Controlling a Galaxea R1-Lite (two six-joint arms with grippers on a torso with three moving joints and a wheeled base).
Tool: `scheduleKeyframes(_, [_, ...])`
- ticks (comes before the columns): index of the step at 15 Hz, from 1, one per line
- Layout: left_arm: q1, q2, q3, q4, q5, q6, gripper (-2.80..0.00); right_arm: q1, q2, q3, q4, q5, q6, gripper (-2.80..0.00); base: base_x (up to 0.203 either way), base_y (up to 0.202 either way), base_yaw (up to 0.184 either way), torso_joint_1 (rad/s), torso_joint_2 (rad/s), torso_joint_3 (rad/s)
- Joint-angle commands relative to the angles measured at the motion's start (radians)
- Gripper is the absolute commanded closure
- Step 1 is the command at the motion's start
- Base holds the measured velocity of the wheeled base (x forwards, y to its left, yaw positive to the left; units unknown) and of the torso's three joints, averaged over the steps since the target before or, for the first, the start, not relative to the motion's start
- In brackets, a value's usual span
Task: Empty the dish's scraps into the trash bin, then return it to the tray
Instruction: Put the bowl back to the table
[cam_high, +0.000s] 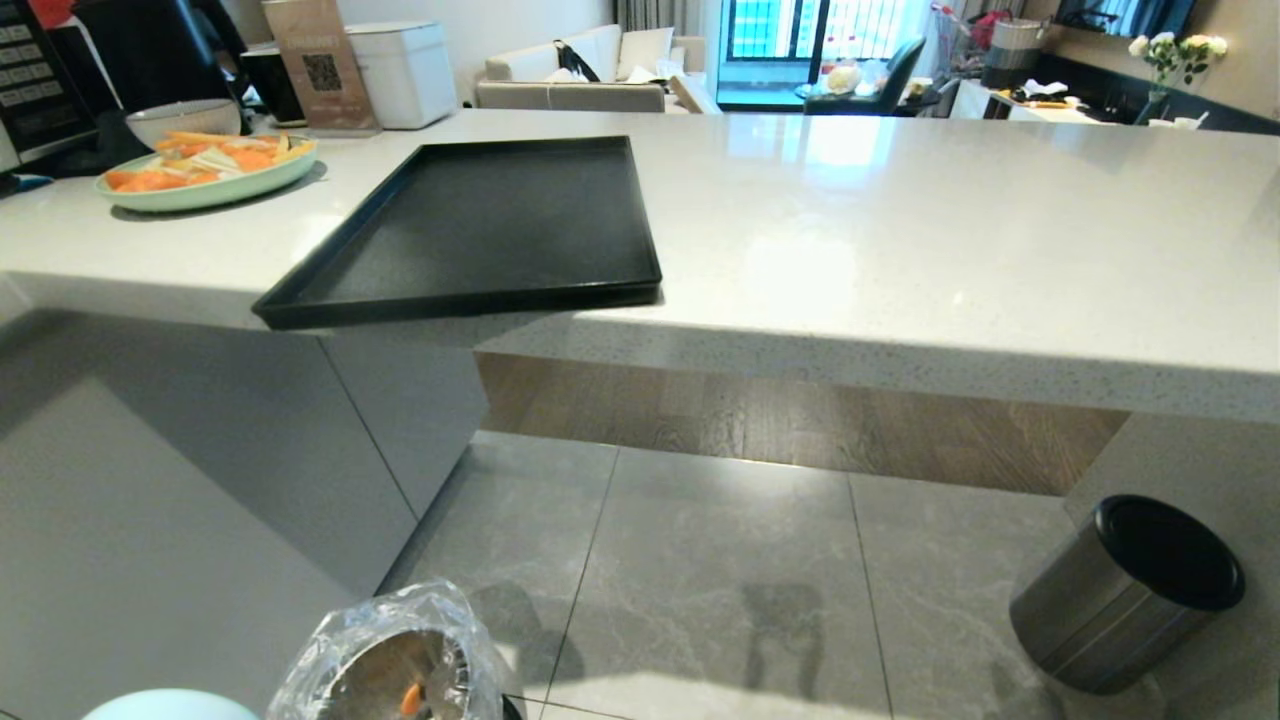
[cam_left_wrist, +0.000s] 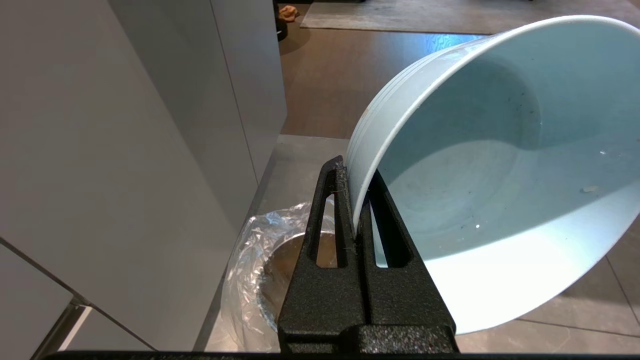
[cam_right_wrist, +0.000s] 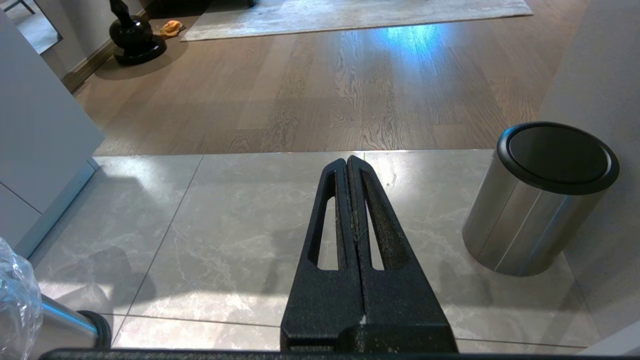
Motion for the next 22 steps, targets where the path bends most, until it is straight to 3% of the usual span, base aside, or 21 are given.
scheduleKeyframes(1, [0.0, 0.001, 0.0, 0.0, 0.0, 0.0, 0.0, 0.0, 0.0, 0.0, -0.001, 0.0, 0.001, 0.0, 0.0, 0.0, 0.0, 0.0, 0.0, 0.0])
scheduleKeyframes(7, [0.0, 0.001, 0.0, 0.0, 0.0, 0.0, 0.0, 0.0, 0.0, 0.0, 0.001, 0.001, -0.025, 0.0, 0.0, 0.0, 0.0, -0.008, -0.06, -0.076])
scheduleKeyframes(22, [0.0, 0.001, 0.0, 0.0, 0.0, 0.0, 0.0, 0.0, 0.0, 0.0, 0.0, 0.003, -0.019, 0.0, 0.0, 0.0, 0.0, 0.059, -0.44, -0.384])
